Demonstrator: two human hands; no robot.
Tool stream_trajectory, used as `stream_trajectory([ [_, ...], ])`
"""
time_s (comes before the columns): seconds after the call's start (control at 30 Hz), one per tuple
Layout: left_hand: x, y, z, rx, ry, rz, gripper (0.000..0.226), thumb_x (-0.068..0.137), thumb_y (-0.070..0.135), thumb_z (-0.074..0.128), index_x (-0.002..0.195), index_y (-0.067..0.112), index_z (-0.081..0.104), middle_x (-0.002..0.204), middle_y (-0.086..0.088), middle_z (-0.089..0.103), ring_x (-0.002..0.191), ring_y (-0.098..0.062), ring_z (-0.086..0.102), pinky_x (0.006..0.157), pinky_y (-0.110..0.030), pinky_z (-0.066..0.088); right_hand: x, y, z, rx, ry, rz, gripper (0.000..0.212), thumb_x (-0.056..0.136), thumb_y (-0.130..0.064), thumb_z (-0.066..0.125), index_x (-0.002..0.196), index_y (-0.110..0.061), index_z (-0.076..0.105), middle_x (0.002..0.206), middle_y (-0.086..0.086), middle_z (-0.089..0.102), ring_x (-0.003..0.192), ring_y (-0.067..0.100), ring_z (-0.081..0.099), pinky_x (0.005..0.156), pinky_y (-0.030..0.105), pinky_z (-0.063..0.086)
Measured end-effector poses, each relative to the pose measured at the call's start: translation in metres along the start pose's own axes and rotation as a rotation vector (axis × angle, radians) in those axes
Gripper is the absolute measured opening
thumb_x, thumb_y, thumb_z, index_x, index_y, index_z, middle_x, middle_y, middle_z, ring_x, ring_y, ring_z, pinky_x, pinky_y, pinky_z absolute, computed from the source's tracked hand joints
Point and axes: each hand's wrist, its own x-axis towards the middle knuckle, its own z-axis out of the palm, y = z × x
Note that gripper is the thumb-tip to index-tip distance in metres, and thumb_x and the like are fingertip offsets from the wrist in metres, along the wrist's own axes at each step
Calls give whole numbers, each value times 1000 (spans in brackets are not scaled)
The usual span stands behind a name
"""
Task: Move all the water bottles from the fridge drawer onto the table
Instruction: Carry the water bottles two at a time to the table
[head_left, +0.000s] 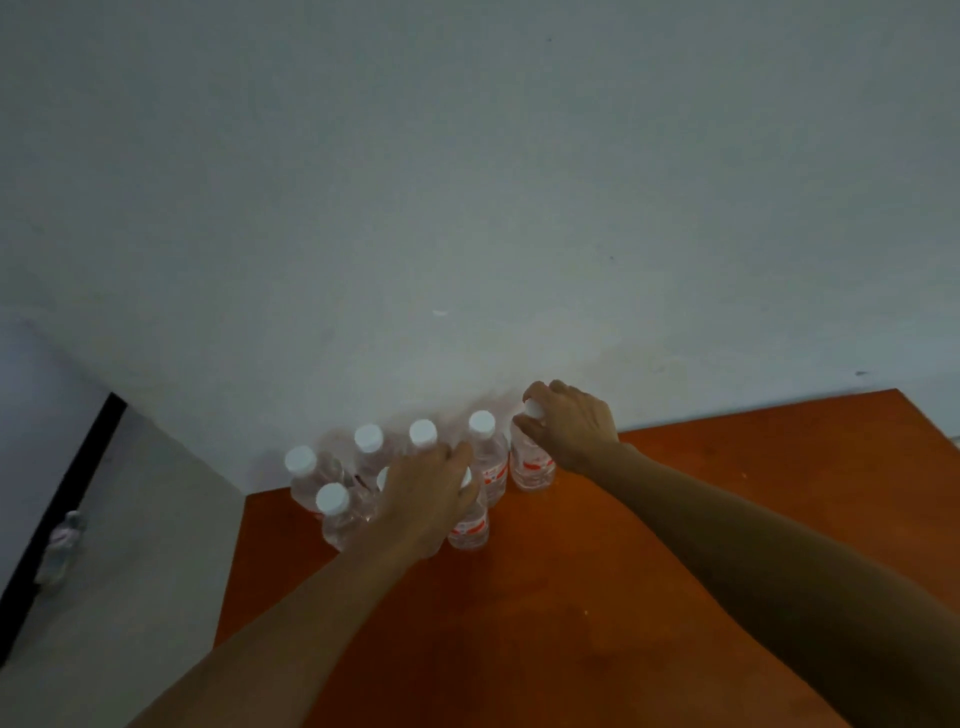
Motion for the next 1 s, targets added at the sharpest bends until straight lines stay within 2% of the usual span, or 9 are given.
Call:
stream_trajectory([
  [0.1,-2,-7,-3,26,-3,37,30,92,46,47,110,23,50,105,-1,64,96,-23,59,82,-40,43,-6,-2,-5,3,-33,66,39,93,-50,49,122,-24,50,111,3,58,87,21,58,70,29,39],
  [0.23,-2,-13,-14,-38,-29,39,38,88,57,47,111,27,52,112,5,59,104,-20,53,90,-40,39,-18,-4,-11,39,-90,115,51,91,-47,55,134,-25,40,119,6,57,95,24,60,75,32,44],
  [0.37,2,-6,-36,-43,47,91,39,91,54,41,112,24,56,110,4,59,101,-19,53,88,-37,37,-38,1,-20,73,-103,182,59,91,-44,57,141,-24,33,126,6,57,101,23,61,82,37,51],
  [0.53,10,37,-63,-66,106,189,29,93,40,42,108,19,57,106,1,62,96,-20,56,84,-36,40,-94,37,-40,61,-130,258,55,91,-41,56,139,-25,36,127,5,56,102,24,59,75,32,46],
  [0.6,10,67,-70,-134,80,233,26,92,37,45,105,18,57,104,-1,64,94,-22,59,80,-37,46,-127,61,-54,42,-143,283,55,92,-40,54,141,-24,35,128,6,55,105,27,57,74,35,43],
  [0.7,9,125,-72,-136,34,318,22,92,37,47,99,18,56,99,-4,65,86,-24,61,68,-33,48,-187,102,-81,10,-109,359,54,93,-42,53,140,-23,37,129,6,54,109,28,56,82,39,46],
  [0.8,3,197,-70,-115,-33,432,22,90,38,48,99,19,55,100,-5,64,89,-27,63,70,-36,49,-261,145,-111,-46,-50,446,49,93,-42,52,137,-22,41,124,5,56,103,25,58,81,38,51],
  [0.87,-7,251,-68,-81,-48,505,22,89,39,49,100,20,55,101,-4,64,93,-28,63,73,-38,49,-320,173,-130,-99,8,494,43,93,-42,51,132,-23,47,120,2,58,98,20,60,77,34,52],
  [1.0,-42,374,-63,-62,-62,671,21,91,40,48,98,21,54,98,-3,63,88,-25,63,67,-34,44,-453,221,-170,-184,92,580,31,94,-42,50,119,-25,56,106,-3,60,84,12,58,69,25,49],
])
